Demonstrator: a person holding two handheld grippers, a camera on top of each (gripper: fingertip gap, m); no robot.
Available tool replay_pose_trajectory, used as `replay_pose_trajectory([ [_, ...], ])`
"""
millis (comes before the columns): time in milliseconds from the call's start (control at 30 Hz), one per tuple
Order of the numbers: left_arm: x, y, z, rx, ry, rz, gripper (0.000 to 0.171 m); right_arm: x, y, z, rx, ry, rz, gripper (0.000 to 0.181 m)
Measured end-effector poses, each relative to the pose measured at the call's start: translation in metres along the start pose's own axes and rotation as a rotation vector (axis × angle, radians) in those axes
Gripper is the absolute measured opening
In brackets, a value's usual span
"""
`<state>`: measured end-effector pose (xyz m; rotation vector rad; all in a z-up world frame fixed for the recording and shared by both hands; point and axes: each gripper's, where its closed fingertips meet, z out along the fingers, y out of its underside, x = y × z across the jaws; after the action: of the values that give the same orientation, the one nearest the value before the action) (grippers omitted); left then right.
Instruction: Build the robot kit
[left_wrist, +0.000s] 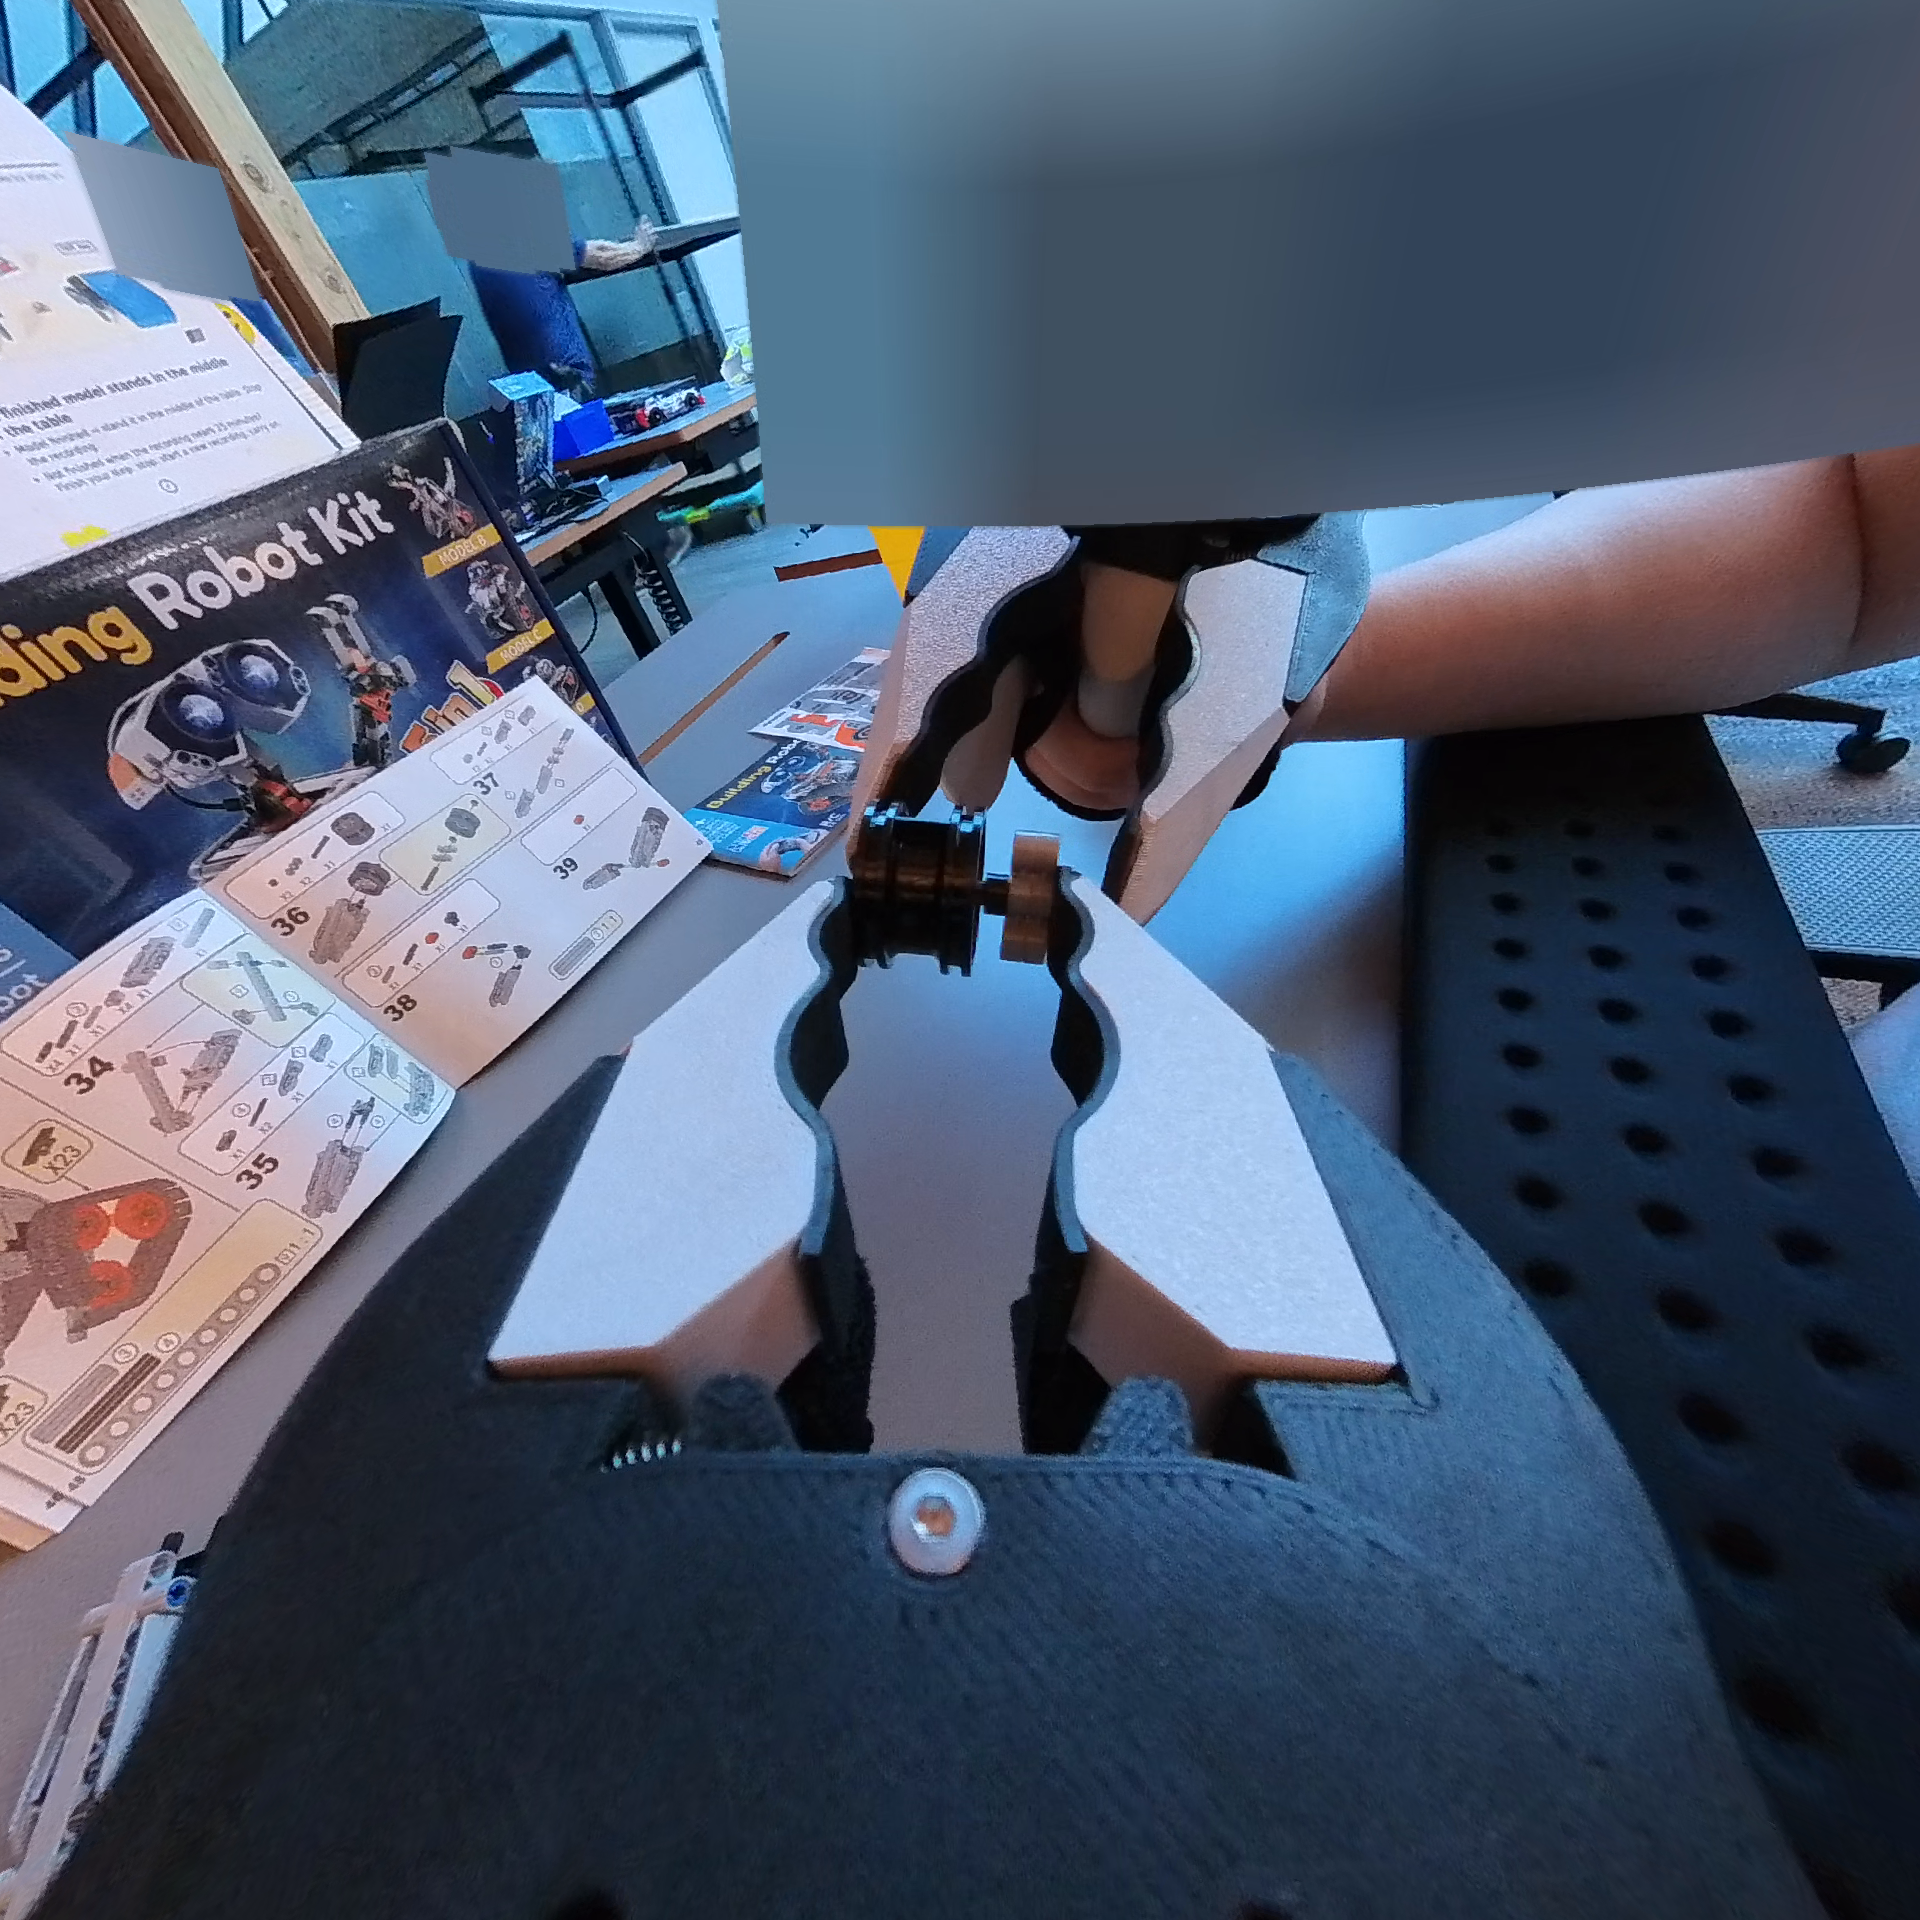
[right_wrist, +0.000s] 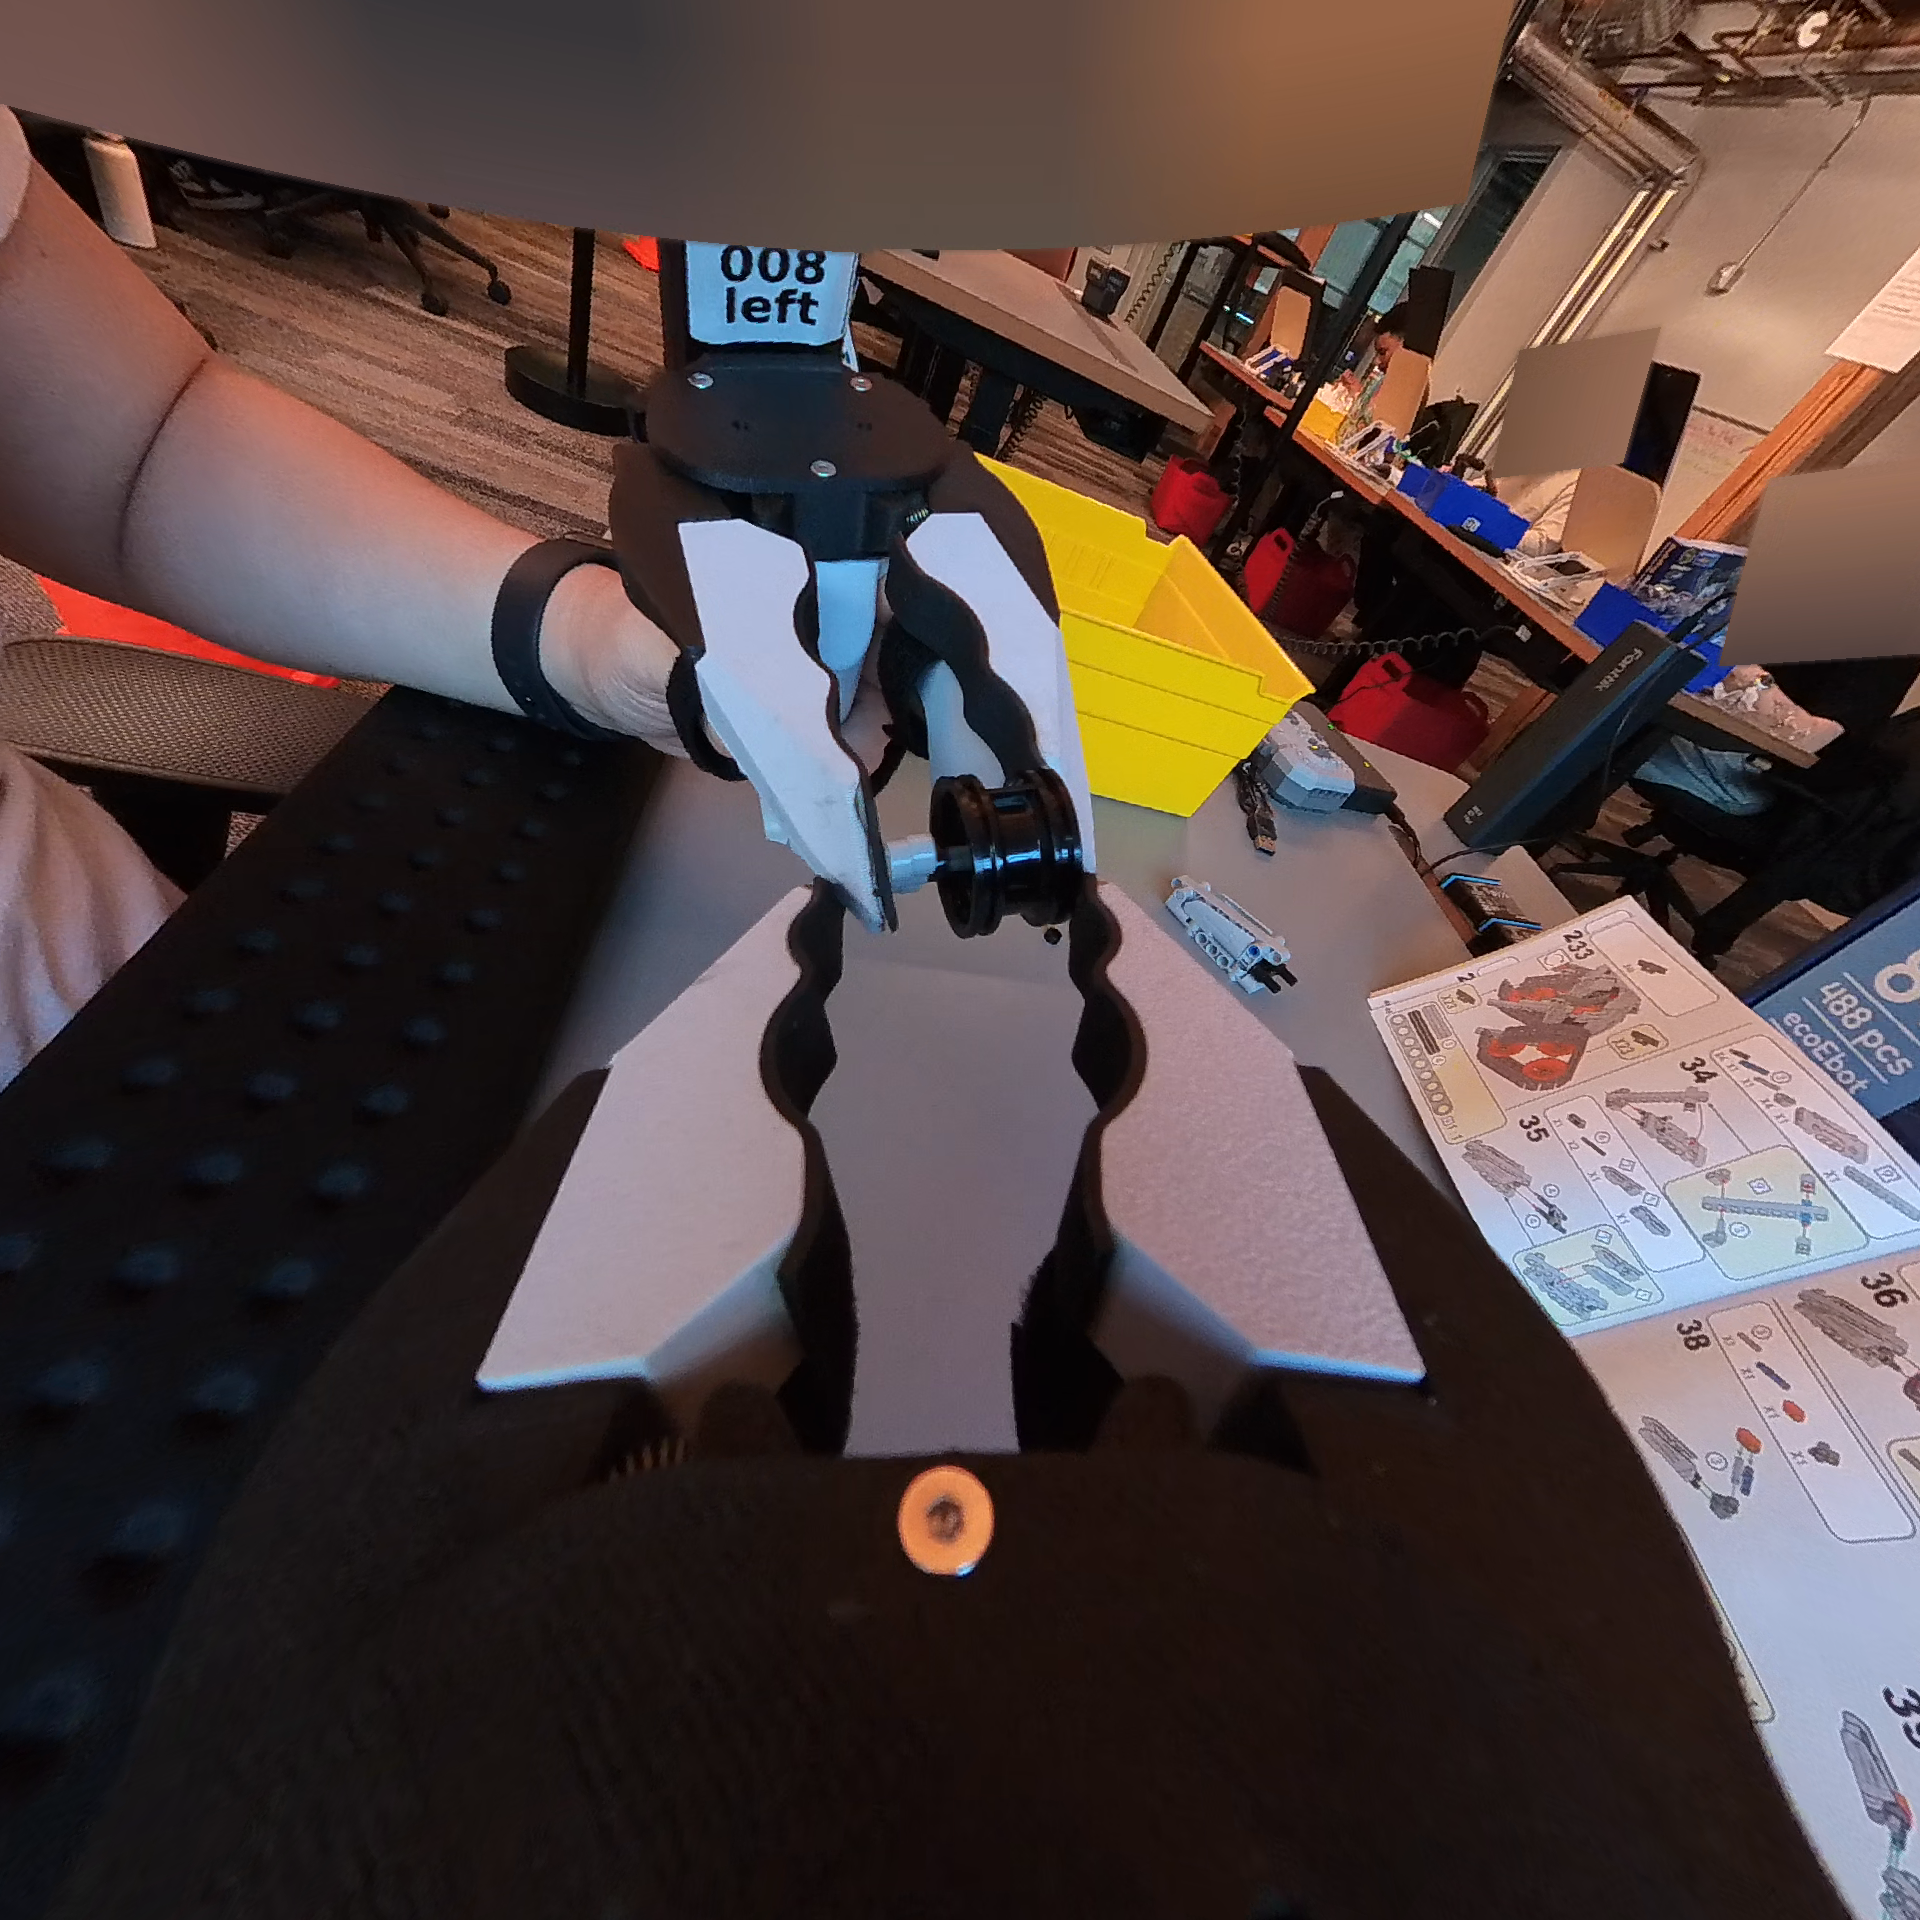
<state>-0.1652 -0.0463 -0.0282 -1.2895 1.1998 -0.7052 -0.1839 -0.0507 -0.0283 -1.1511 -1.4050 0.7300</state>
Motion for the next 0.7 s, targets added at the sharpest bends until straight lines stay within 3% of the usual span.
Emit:
replay_pose_trajectory([
  [333, -0.0037, -0.0044, -0.0016, 0.012, -0.039, 0.015, 0.03, 0.0036, -0.0034, 0.0005, 0.016, 0.036, -0.016, 0.037],
  [600, 0.0028, -0.0072, -0.0055, -0.009, -0.098, 0.266, 0.03, -0.003, -0.0068, -0.0003, 0.018, 0.07, -0.211, 0.037],
  [700, 0.0032, -0.0039, -0.0051, -0.033, -0.117, 0.314, 0.03, -0.0037, -0.0028, 0.0004, 0.012, 0.056, -0.207, 0.037],
])
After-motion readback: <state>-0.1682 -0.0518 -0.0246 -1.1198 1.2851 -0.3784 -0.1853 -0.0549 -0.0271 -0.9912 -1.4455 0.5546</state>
